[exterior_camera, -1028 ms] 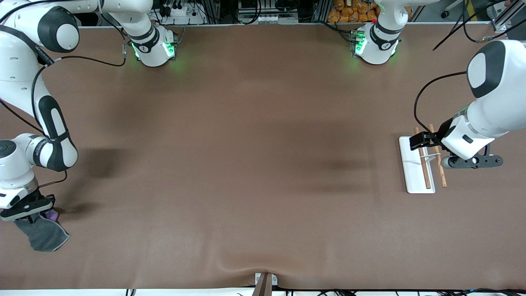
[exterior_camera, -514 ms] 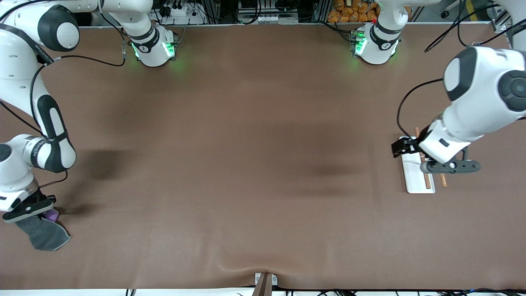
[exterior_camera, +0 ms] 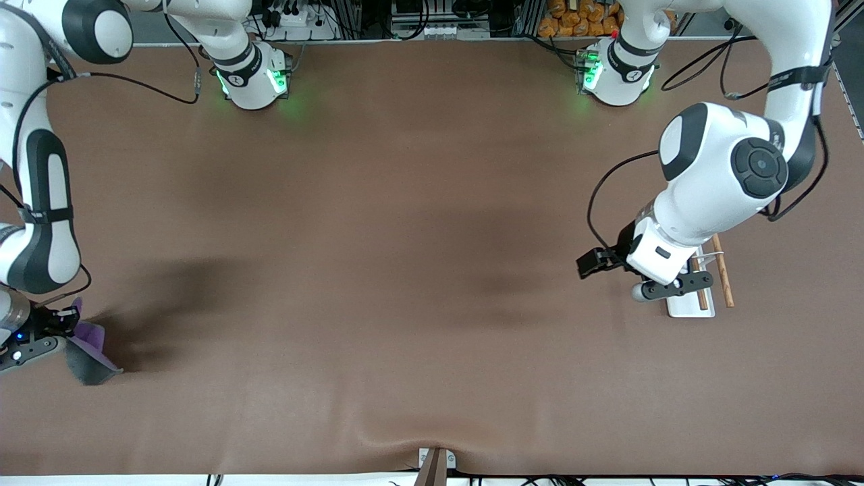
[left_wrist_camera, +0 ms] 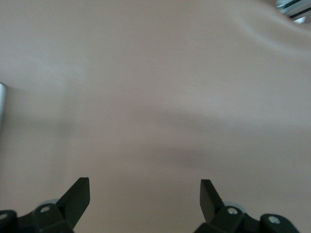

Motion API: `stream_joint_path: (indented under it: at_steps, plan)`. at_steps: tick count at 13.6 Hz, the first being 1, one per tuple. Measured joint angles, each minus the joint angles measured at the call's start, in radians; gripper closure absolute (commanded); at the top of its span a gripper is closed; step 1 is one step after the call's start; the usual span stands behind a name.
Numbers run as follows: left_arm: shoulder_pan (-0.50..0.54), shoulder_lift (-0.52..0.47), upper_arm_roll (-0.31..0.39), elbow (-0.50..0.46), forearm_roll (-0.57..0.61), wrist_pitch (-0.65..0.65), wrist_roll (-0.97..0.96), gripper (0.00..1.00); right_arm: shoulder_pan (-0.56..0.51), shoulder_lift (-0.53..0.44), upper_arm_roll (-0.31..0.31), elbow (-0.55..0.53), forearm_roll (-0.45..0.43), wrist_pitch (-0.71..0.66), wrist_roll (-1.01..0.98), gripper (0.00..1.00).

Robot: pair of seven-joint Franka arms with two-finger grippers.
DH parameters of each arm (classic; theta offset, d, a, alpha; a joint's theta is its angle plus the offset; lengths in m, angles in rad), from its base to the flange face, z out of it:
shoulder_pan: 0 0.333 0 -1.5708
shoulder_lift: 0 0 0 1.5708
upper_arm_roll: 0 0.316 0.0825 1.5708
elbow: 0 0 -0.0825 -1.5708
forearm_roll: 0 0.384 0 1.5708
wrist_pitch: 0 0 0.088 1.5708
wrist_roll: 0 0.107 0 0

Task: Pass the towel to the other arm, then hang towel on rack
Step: 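Grasp the towel with the right gripper and lift it toward the table middle, then bring the towel to the left gripper and grasp it with the left gripper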

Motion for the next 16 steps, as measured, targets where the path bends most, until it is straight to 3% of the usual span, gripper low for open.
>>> stream_joint_path:
  at_steps: [4, 7, 13, 16]
  plan:
    - [0.001, 0.035, 0.002, 0.04, -0.257, 0.005, -0.001, 0.0, 0.148, -0.149, 0.009, 0.011, 0.013, -0.307, 0.361, 1.0]
    - [-0.024, 0.049, 0.001, 0.07, -0.395, 0.005, -0.031, 0.0, 0.274, -0.196, 0.018, 0.008, 0.11, -0.452, 0.689, 1.0]
    - [-0.115, 0.049, -0.003, 0.103, -0.443, 0.006, -0.168, 0.0, 0.506, -0.213, 0.022, 0.013, 0.378, -0.47, 1.317, 1.0]
    - [-0.132, 0.049, -0.003, 0.103, -0.52, 0.028, -0.207, 0.0, 0.602, -0.214, 0.022, 0.036, 0.503, -0.428, 1.581, 1.0]
